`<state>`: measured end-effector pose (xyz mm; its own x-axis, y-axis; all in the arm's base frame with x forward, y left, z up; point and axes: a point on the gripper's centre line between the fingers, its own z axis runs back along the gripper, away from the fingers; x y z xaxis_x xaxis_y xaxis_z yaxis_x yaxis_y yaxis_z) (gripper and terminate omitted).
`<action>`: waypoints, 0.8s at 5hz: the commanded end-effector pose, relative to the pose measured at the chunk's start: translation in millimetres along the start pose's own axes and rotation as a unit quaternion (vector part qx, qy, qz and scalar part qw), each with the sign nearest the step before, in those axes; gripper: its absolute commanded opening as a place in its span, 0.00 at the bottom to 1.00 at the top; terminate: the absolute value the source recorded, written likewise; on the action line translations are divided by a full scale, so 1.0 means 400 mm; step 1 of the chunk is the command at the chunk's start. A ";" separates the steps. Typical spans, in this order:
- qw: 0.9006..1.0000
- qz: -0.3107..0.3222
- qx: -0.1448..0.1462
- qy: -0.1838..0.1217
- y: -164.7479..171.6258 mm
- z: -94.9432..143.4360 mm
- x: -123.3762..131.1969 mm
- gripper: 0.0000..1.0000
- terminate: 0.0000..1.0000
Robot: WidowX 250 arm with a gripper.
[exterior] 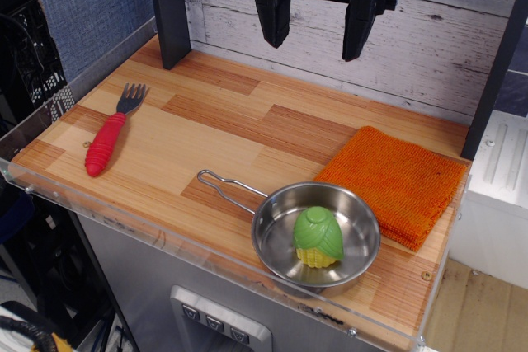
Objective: Pick the carrot from left side and place it on the orange cloth
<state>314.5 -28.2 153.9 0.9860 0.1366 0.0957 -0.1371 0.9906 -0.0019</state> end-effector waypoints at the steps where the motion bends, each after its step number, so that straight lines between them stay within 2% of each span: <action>1: 1.000 0.000 0.000 0.000 0.000 0.000 0.000 1.00 0.00; 2: 1.000 0.005 -0.025 -0.002 0.043 0.005 0.025 1.00 0.00; 3: 0.999 -0.024 -0.040 -0.013 0.094 -0.008 0.059 1.00 0.00; 4: 0.998 -0.045 -0.018 -0.030 0.197 -0.030 0.085 1.00 0.00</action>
<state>333.9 53.8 130.0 0.9926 0.0485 0.1116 -0.0450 0.9984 -0.0338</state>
